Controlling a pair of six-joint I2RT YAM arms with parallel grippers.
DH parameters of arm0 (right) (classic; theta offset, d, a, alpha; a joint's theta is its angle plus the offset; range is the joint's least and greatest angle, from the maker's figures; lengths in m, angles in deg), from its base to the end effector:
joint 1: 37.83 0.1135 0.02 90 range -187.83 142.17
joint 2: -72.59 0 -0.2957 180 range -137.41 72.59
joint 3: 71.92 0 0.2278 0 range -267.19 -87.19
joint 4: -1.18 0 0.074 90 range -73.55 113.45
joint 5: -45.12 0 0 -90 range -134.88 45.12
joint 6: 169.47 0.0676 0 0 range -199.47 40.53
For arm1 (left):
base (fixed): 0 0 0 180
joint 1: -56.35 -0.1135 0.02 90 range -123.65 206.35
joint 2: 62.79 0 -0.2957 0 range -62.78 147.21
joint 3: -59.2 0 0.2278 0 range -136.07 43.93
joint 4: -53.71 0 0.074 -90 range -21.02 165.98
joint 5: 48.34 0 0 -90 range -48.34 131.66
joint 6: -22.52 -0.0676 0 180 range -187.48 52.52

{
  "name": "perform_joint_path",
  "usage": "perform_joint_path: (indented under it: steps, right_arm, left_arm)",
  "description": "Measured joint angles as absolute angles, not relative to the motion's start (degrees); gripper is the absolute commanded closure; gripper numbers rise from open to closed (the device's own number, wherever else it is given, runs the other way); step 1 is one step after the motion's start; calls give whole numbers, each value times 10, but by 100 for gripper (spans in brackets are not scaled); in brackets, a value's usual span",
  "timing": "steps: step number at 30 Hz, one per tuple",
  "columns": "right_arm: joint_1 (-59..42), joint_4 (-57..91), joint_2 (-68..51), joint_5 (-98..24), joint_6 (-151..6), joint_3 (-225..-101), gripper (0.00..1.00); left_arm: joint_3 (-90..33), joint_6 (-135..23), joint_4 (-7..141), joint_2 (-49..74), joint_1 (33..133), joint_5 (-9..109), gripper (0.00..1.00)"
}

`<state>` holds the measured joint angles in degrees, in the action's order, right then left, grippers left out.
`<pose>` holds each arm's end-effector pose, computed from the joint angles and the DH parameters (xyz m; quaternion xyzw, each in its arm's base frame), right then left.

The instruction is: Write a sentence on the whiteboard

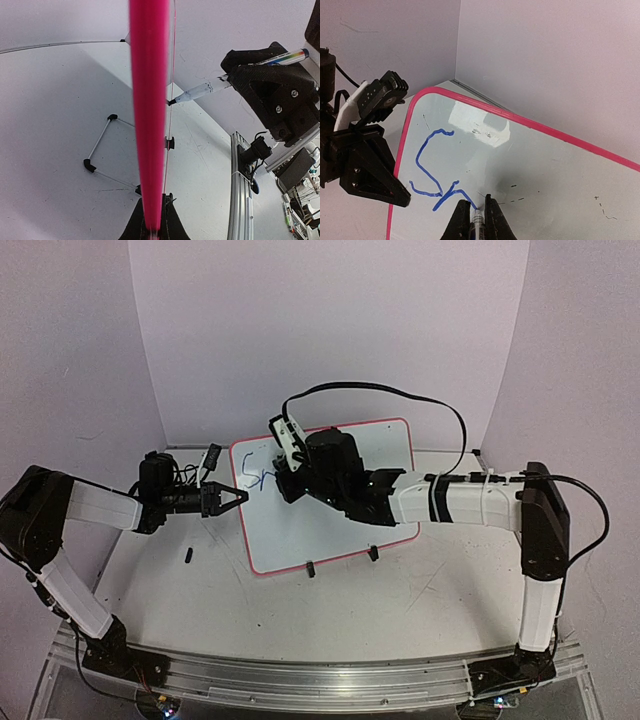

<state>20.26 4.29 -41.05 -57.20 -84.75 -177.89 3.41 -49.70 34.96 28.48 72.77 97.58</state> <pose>0.2775 0.4184 0.3278 -0.3441 0.6877 0.2079 0.6045 0.2904 -0.1439 0.2447 0.2713 0.7121 -0.5146 0.3931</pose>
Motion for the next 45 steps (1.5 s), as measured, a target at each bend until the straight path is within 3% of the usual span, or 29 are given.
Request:
perform_joint_path:
  steps: [31,45]
  right_arm:
    - [205,41,-404,-565,-832,-1759,100]
    - [199,46,-404,-587,-853,-1823,100]
  left_arm:
    - [34,-497,349,285,728,976,100]
    - [34,-498,349,285,728,979,100]
